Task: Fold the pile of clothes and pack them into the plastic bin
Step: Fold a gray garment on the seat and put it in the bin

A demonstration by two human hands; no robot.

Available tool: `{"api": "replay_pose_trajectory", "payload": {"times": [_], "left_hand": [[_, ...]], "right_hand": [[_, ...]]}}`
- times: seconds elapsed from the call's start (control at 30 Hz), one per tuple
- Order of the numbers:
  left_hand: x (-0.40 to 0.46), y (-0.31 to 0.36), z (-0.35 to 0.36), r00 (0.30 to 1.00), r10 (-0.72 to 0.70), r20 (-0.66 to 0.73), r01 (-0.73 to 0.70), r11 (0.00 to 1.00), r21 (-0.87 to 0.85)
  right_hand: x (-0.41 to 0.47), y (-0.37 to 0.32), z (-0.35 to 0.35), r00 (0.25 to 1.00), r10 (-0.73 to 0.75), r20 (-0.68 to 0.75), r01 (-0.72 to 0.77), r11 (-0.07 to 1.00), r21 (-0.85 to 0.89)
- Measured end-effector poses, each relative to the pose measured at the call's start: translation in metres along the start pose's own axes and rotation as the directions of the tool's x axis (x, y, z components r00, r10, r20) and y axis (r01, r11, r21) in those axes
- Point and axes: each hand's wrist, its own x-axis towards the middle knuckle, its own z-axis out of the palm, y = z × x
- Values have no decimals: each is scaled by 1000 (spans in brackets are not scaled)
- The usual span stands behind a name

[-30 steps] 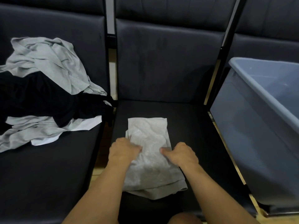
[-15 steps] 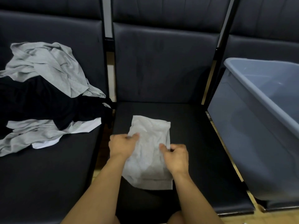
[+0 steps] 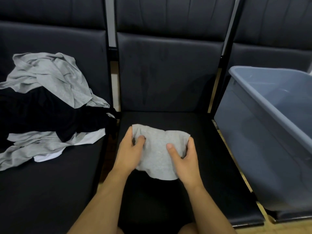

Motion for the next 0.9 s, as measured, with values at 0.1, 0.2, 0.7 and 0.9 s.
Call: {"api": "replay_pose_trajectory", "payload": {"times": [0.1,0.2,0.7,0.9], "left_hand": [[4,-10,2,997,-76,-16,77,977,197],[5,-23,7,978,-210,-2,199,927,319],[-3,-28,31,928,-294,228,19,650,760],[-1,-28,40,978,-94,185,-93,597,797]], "right_hand": [[5,4,7,996,85,-25,-88,987,-133],[8,15,14,971,220,-88,-237,922,-305],[18,39,27,910,60,411,292,611,-736],[1,24,38,958,147,248,168,415,-894]]}}
